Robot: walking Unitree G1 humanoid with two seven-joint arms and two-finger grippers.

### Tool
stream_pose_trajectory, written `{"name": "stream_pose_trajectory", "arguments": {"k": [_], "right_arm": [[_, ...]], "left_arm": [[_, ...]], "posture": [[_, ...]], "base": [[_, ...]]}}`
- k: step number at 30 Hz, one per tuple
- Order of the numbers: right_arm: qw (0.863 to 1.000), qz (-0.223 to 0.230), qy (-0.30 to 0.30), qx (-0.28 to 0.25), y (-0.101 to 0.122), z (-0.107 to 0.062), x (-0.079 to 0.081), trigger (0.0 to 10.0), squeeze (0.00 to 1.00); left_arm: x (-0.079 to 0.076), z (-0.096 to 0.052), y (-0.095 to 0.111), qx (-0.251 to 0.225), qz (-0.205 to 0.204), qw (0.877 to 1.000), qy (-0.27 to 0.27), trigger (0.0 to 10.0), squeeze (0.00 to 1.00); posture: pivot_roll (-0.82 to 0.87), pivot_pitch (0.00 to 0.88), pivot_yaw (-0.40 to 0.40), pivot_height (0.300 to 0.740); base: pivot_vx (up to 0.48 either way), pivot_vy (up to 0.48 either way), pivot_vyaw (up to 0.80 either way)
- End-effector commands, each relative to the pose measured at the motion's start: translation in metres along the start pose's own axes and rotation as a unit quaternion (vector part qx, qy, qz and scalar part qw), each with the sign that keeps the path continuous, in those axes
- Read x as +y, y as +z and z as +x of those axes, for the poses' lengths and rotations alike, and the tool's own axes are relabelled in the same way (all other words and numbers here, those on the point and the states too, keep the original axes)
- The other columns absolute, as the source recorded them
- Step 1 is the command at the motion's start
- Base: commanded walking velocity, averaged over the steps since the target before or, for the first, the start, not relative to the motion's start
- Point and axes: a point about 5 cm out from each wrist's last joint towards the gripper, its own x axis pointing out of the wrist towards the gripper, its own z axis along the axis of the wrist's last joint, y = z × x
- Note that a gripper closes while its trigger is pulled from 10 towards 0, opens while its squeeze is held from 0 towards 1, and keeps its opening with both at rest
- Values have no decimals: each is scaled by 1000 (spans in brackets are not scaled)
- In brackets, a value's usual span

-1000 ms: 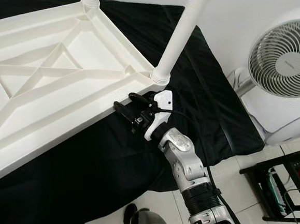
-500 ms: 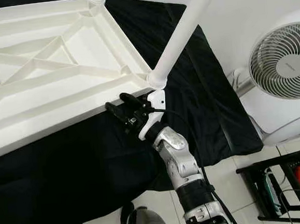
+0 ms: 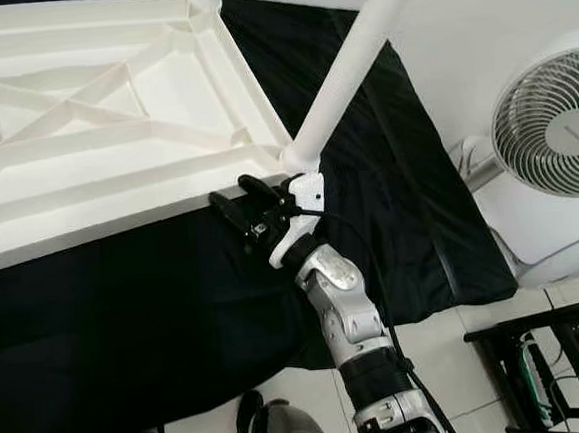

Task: Building children table

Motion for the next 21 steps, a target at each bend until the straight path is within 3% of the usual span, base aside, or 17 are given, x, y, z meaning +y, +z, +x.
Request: {"name": "stream_pose_trajectory", "arguments": {"k": [1,2,5,11,18,21], "right_arm": [[1000,-1,-19,8,-6,-8,-5,10000,0],[1000,0,-21,6,-6,-8,-6,10000,0],[1000,-1,-22,5,-6,-7,-6,10000,0],[1000,-1,-22,1,-5,-5,-5,10000,0],[1000,-1,-22,-5,-4,-3,-4,10000,0],[1000,-3,-24,-5,-4,-4,-4,10000,0]], "left_arm": [[9,-4,-8,27,16,999,24,10000,0],[18,4,-11,38,45,997,47,10000,0],[21,7,-12,45,58,996,54,10000,0],[41,18,-20,74,86,986,123,10000,0],[55,19,-33,124,125,973,148,10000,0],[62,15,-41,163,150,962,157,10000,0]], "posture": [[475,266,-181,740],[475,266,-181,740],[474,259,-177,740],[470,249,-175,740],[462,247,-170,740],[461,248,-167,740]], "base": [[0,0,0],[0,0,0],[0,0,0],[0,0,0],[0,0,0],[0,0,0]]}}
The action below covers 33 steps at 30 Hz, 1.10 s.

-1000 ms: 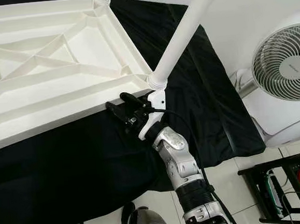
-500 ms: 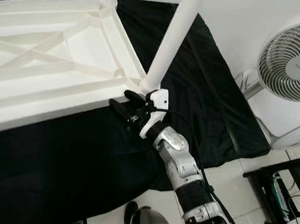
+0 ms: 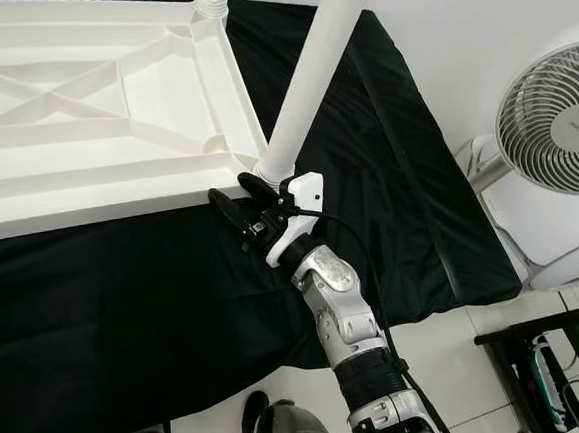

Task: Building children table

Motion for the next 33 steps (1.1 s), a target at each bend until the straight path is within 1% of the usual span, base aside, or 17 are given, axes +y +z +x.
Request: {"name": "stream_pose_trajectory", "arguments": {"k": [1,2,3,7,10,12,16,17,20,22,23,25,26,29,30,31,33], "right_arm": [[1000,-7,-15,6,-3,-6,-6,10000,0],[1000,-7,-15,6,-3,-6,-6,10000,0],[1000,-7,-17,5,-3,-6,-6,10000,0],[1000,-6,-18,3,-2,-6,-6,10000,0],[1000,-6,-18,2,-2,-5,-5,10000,0],[1000,-6,-19,2,-2,-5,-5,10000,0],[1000,-6,-25,-2,-1,-5,-5,10000,0],[1000,-6,-25,-2,-1,-5,-5,10000,0],[1000,-9,-30,-2,-1,-7,-7,10000,0],[999,-10,-31,-2,-1,-7,-7,10000,0],[999,-10,-31,-2,-1,-7,-7,10000,0],[999,-11,-31,-2,-1,-6,-8,10000,0],[999,-11,-31,-2,-1,-6,-8,10000,0],[999,-13,-29,-4,0,-4,-9,10000,0],[999,-13,-29,-4,0,-4,-9,10000,0],[1000,-12,-27,-5,1,-3,-9,10000,0],[1000,-12,-26,-5,1,-2,-9,10000,0]], "left_arm": [[7,-5,-31,84,3,990,117,10000,0],[7,-5,-31,84,3,990,117,10000,0],[18,-6,-38,115,36,981,154,10000,0],[30,-8,-40,130,56,971,192,10000,0],[38,-7,-40,140,104,962,208,10000,0],[40,-7,-40,140,103,961,214,10000,0],[44,-5,-31,99,31,970,218,10000,0],[44,-5,-31,99,31,970,218,10000,0],[11,5,4,-36,-85,991,97,10000,0],[-15,4,24,-104,-116,988,5,10000,0],[-15,4,24,-104,-116,988,5,10000,0],[-35,-2,33,-134,-138,979,-63,10000,0],[-35,-2,33,-134,-138,979,-63,10000,0],[-60,-19,49,-180,-169,956,-161,10000,0],[-60,-19,49,-180,-169,956,-161,10000,0],[-62,-26,56,-201,-188,944,-180,10000,0],[-62,-31,60,-214,-202,937,-190,10000,0]], "posture": [[459,250,-165,740],[459,250,-165,740],[457,253,-162,740],[457,253,-162,740],[455,253,-159,740],[455,253,-159,740],[447,251,-153,740],[447,251,-153,740],[436,249,-145,740],[437,248,-144,740],[437,248,-144,740],[440,248,-144,740],[440,248,-144,740],[452,251,-151,740],[452,251,-151,740],[456,253,-154,740],[459,253,-155,740]], "base": [[0,0,0],[0,0,0],[0,0,0],[0,0,0],[0,0,0],[0,0,0],[0,0,0],[0,0,0],[0,0,0],[0,0,0],[0,0,0],[0,0,0],[0,0,0],[0,0,0],[0,0,0],[0,0,0],[0,0,0]]}}
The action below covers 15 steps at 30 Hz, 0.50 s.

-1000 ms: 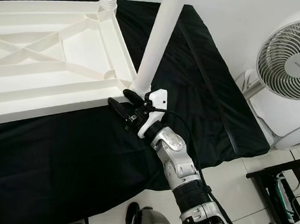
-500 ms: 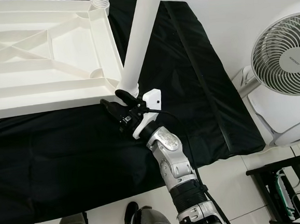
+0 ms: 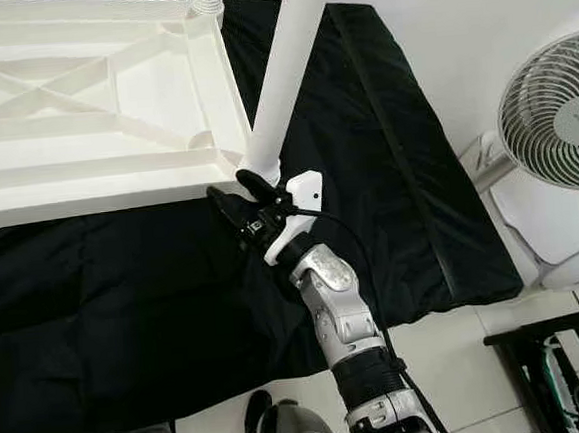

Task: Building children table

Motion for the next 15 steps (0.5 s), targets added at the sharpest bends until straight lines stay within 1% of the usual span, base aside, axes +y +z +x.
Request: {"name": "stream_pose_trajectory", "arguments": {"k": [1,2,3,4,5,6,8,9,10,11,12,13,14,15], "right_arm": [[1000,-3,-12,2,-2,-5,-6,10000,0],[1000,-2,-9,2,-2,-3,-6,10000,0],[1000,-1,-7,1,-2,-2,-5,10000,0],[1000,1,-5,0,-2,0,-4,10000,0],[1000,2,-3,0,-3,2,-3,10000,0],[1000,2,-3,0,-3,2,-3,10000,0],[1000,4,0,-2,-3,4,-2,10000,0],[1000,5,1,-3,-3,5,-2,10000,0],[1000,5,2,-3,-3,6,-1,10000,0],[1000,5,3,-4,-3,7,-1,10000,0],[1000,5,3,-4,-3,7,-1,10000,0],[1000,5,3,-6,-2,9,-2,10000,0],[1000,5,3,-6,-2,9,-2,10000,0],[1000,5,3,-6,-2,9,-2,10000,0]], "left_arm": [[-6,-3,7,-18,-14,1000,-21,10000,0],[-5,-8,15,-38,-26,999,-17,10000,0],[3,-13,20,-54,-28,998,12,10000,0],[12,-20,22,-63,-37,997,37,10000,0],[19,-25,24,-66,-36,995,59,10000,0],[19,-25,24,-66,-36,995,59,10000,0],[31,-33,21,-50,-31,994,95,10000,0],[40,-36,17,-32,-22,992,117,10000,0],[45,-38,15,-19,-17,991,132,10000,0],[54,-42,14,-12,-4,987,158,10000,0],[54,-42,14,-12,-4,987,158,10000,0],[71,-45,13,0,10,978,211,10000,0],[79,-46,11,6,14,972,235,10000,0],[79,-46,11,6,14,972,235,10000,0]], "posture": [[459,253,-155,740],[469,254,-159,740],[475,254,-159,740],[484,251,-160,740],[484,251,-160,740],[484,251,-160,740],[489,249,-163,740],[492,247,-166,740],[492,247,-166,740],[491,245,-166,740],[491,245,-166,740],[492,238,-168,740],[492,238,-168,740],[492,238,-168,740]], "base": [[0,0,0],[0,0,0],[0,0,0],[0,0,0],[0,0,0],[0,0,0],[0,0,0],[0,0,0],[0,0,0],[0,0,0],[0,0,0],[0,0,0],[0,0,0],[0,0,0]]}}
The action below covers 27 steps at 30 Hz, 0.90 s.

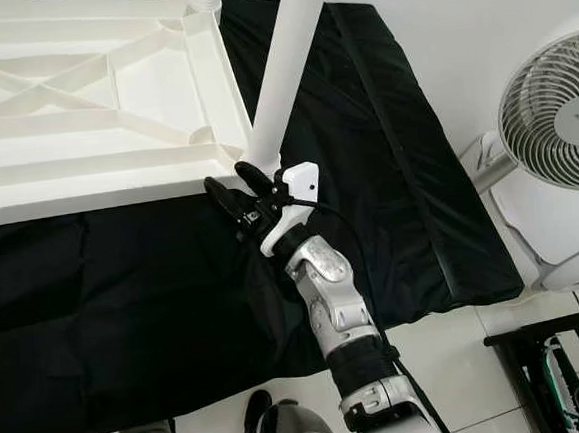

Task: Building children table

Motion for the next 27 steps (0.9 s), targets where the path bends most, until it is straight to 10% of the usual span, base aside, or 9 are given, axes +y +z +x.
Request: {"name": "stream_pose_trajectory", "arguments": {"k": [1,11,19,24,27], "right_arm": [[1000,0,-8,-1,-2,-3,-3,10000,0],[1000,-5,-11,-12,2,0,-4,10000,0],[1000,-5,-11,-12,2,0,-4,10000,0],[999,-29,-39,-21,11,-11,-11,10000,0],[998,-36,-54,-20,11,-16,-15,10000,0]], "left_arm": [[13,0,-8,20,8,995,93,10000,0],[19,51,-36,41,-19,985,166,10000,0],[19,51,-36,41,-19,985,166,10000,0],[13,126,-47,7,-50,977,207,10000,0],[5,142,-39,-20,-61,982,178,10000,0]], "posture": [[492,238,-168,740],[450,213,-172,740],[450,213,-172,740],[321,189,-137,740],[308,188,-122,740]], "base": [[0,0,0],[0,0,0],[0,0,0],[0,0,0],[0,0,0]]}}
